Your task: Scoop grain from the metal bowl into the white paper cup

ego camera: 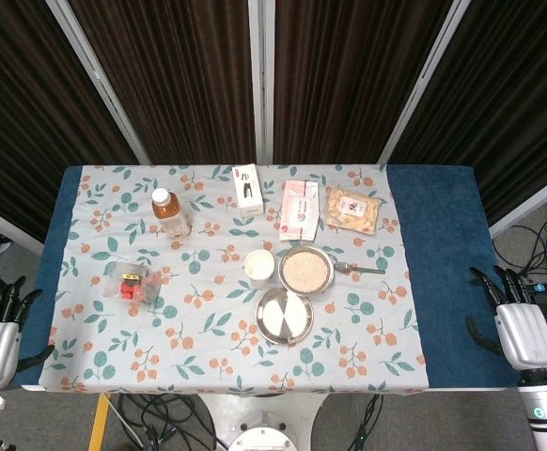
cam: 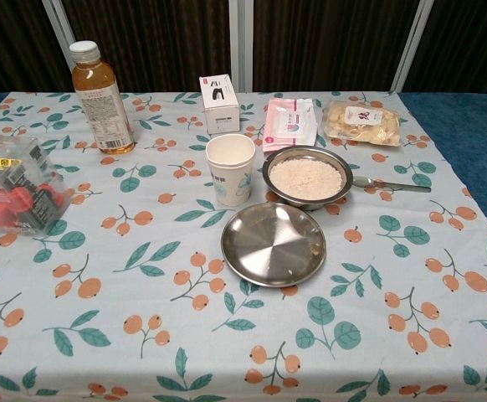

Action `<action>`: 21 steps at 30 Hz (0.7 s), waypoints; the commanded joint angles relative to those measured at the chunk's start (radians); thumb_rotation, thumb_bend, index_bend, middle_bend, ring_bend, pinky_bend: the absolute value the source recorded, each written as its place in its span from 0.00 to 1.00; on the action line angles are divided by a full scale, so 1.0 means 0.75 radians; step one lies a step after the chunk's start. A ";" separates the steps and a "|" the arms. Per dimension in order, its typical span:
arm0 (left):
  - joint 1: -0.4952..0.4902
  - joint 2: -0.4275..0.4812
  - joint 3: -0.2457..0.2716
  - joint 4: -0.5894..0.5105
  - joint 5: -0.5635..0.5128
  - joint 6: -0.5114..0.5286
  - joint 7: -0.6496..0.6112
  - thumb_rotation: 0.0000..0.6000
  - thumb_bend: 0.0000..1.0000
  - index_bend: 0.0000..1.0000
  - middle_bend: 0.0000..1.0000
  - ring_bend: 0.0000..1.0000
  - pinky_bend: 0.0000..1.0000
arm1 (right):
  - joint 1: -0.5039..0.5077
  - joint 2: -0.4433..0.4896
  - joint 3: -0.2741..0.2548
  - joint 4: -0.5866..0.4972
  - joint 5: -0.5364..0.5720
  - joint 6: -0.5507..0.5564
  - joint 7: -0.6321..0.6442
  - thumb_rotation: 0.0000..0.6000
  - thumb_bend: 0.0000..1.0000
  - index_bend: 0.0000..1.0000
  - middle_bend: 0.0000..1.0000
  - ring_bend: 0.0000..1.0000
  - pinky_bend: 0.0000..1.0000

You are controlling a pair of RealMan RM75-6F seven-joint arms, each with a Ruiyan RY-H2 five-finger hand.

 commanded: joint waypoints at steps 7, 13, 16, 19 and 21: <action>0.002 -0.006 -0.004 0.015 0.009 0.016 -0.011 1.00 0.06 0.21 0.12 0.06 0.03 | -0.014 0.000 -0.005 -0.010 -0.010 0.032 -0.011 1.00 0.33 0.10 0.26 0.00 0.00; 0.008 -0.004 -0.002 0.018 0.015 0.026 -0.016 1.00 0.06 0.21 0.12 0.06 0.03 | -0.021 -0.001 0.001 -0.018 -0.016 0.059 -0.023 1.00 0.33 0.10 0.26 0.00 0.00; 0.007 -0.002 -0.001 0.018 0.012 0.021 -0.010 1.00 0.06 0.21 0.12 0.06 0.03 | 0.005 -0.001 0.017 -0.034 0.003 0.024 -0.068 1.00 0.30 0.10 0.25 0.00 0.00; 0.005 -0.004 -0.006 0.022 0.007 0.023 0.002 1.00 0.06 0.20 0.12 0.06 0.03 | 0.068 -0.001 0.040 -0.056 0.032 -0.069 -0.141 1.00 0.26 0.10 0.24 0.00 0.00; 0.004 -0.007 -0.009 0.025 0.006 0.023 0.003 1.00 0.06 0.19 0.12 0.06 0.03 | 0.131 -0.011 0.067 -0.061 0.074 -0.164 -0.199 1.00 0.26 0.10 0.23 0.00 0.00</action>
